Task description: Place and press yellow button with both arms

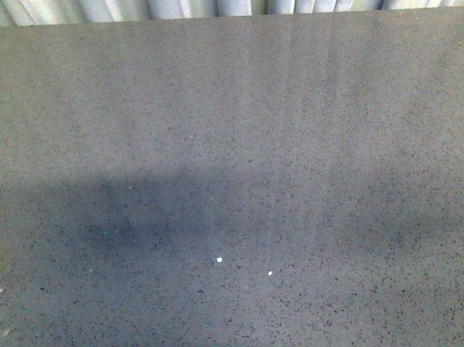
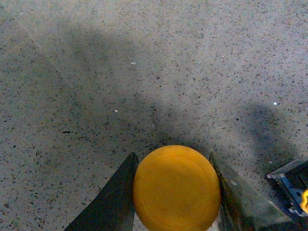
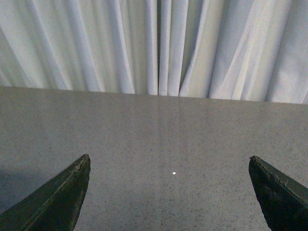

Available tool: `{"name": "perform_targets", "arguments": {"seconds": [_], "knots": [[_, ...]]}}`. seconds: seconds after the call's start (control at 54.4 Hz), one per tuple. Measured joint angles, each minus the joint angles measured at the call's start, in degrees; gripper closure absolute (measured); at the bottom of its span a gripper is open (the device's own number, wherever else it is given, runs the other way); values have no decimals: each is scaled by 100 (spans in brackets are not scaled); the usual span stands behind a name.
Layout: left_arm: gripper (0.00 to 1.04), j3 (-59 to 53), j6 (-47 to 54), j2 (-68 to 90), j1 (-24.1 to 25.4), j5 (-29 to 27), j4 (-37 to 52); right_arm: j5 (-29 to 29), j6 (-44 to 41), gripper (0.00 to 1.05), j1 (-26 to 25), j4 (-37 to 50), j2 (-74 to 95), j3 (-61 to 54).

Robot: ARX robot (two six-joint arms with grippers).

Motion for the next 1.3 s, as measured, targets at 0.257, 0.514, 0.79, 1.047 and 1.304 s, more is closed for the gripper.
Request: {"name": "perform_targets", "arguments": {"seconds": [0.257, 0.514, 0.79, 1.047, 1.304], "knots": [[70, 0, 72, -90, 15, 0, -61, 0, 0, 9, 0, 0, 0, 0], [70, 243, 28, -1209, 83, -44, -828, 0, 0, 9, 0, 0, 0, 0], [70, 807, -236, -1829, -1115, -581, -1259, 0, 0, 9, 0, 0, 0, 0], [70, 1611, -999, -706, -4162, -1366, -890, 0, 0, 9, 0, 0, 0, 0], [70, 1801, -1303, 798, -5414, -1657, -232, 0, 0, 9, 0, 0, 0, 0]]}}
